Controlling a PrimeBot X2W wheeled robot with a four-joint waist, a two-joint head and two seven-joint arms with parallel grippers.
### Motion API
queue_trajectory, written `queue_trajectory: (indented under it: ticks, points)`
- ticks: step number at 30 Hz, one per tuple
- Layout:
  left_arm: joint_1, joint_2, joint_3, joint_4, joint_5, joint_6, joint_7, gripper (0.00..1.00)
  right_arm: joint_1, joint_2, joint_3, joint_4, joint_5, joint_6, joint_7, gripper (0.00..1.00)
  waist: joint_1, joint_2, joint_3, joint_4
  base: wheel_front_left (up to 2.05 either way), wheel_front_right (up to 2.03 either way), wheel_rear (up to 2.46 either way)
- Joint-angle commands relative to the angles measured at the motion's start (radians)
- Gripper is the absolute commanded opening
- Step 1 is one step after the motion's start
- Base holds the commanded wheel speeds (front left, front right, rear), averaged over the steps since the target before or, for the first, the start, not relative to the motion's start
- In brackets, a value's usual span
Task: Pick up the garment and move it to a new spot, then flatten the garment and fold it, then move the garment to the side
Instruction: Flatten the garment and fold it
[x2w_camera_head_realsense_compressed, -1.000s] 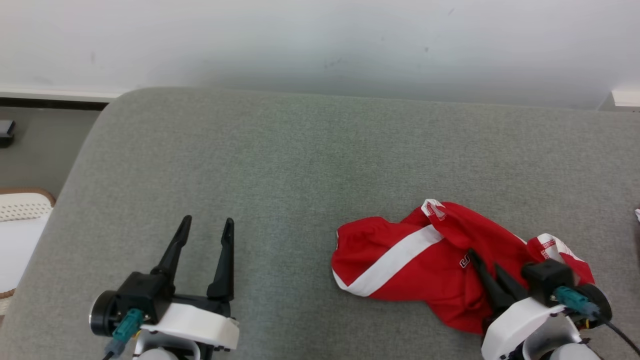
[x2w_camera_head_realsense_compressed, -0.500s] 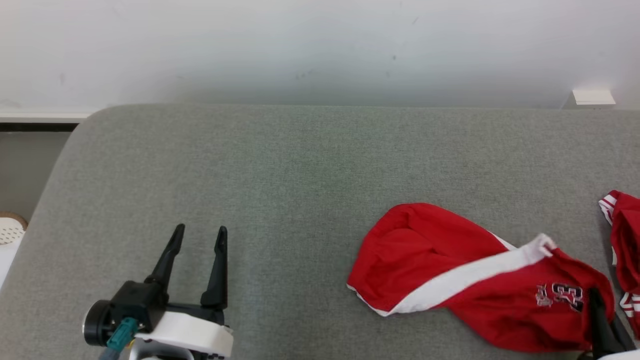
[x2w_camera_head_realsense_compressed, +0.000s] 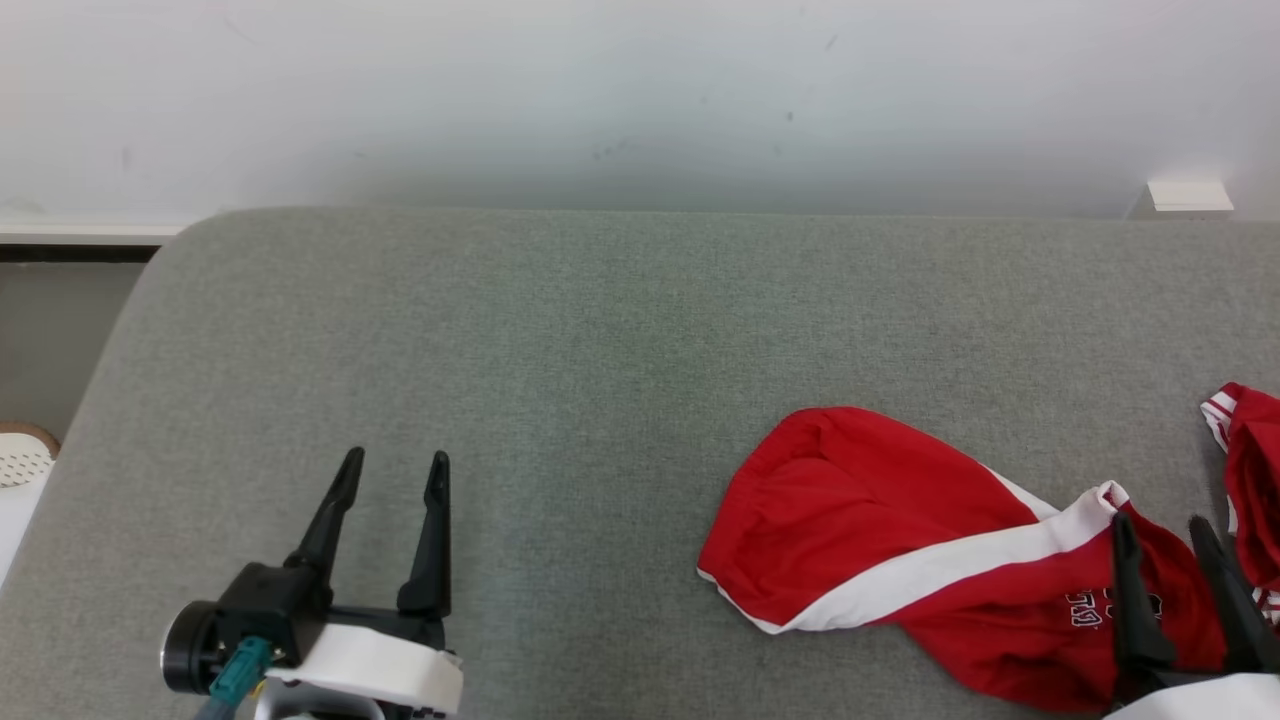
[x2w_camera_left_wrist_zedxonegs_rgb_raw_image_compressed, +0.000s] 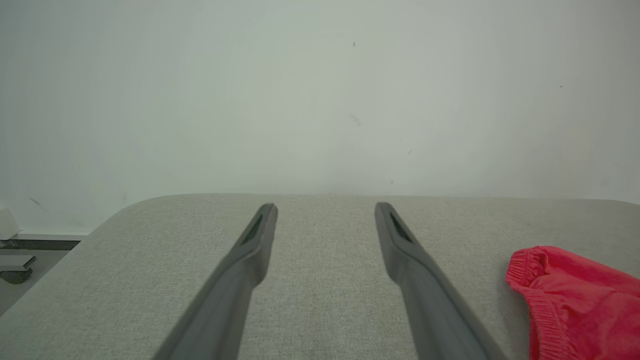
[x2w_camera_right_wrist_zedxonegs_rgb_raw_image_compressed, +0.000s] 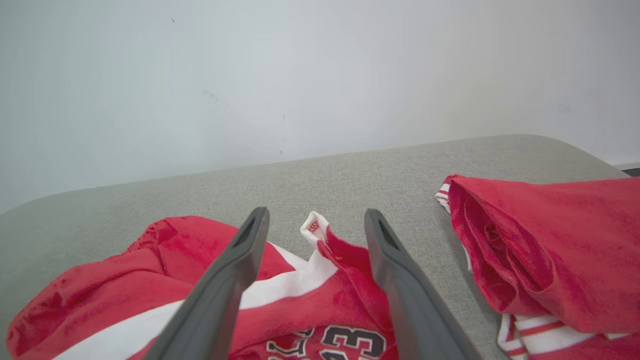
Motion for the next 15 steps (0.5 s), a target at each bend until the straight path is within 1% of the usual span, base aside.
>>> queue_trajectory:
  ticks: [1,3,7,10,15]
  points:
    - [0.013,-0.001,0.006,-0.005,0.009,0.003,-0.002,1.0,-0.006,-0.009,0.014,-0.03,-0.036,-0.003,0.003,1.0,0.0,0.0,-0.004,0.003,0.0,0.0,0.0]
    - [0.02,-0.001,0.01,-0.009,0.013,0.006,-0.002,1.0,-0.003,-0.017,0.045,-0.084,-0.08,-0.003,0.015,1.0,0.0,0.0,-0.009,0.006,0.0,0.0,0.0]
    - [0.038,0.0,0.018,-0.015,0.018,0.012,-0.002,1.0,0.019,-0.029,0.1,-0.171,-0.123,-0.003,0.058,1.0,0.0,0.0,-0.023,0.011,0.0,0.0,0.0]
    - [0.052,0.002,0.02,-0.017,0.02,0.013,-0.002,1.0,0.039,-0.026,0.116,-0.215,-0.124,-0.003,0.081,1.0,0.0,0.0,-0.031,0.016,0.0,0.0,0.0]
    - [0.068,0.002,0.024,-0.017,0.015,0.014,-0.002,1.0,0.064,-0.015,0.11,-0.241,-0.107,-0.003,0.099,1.0,0.0,0.0,-0.037,0.016,0.0,0.0,0.0]
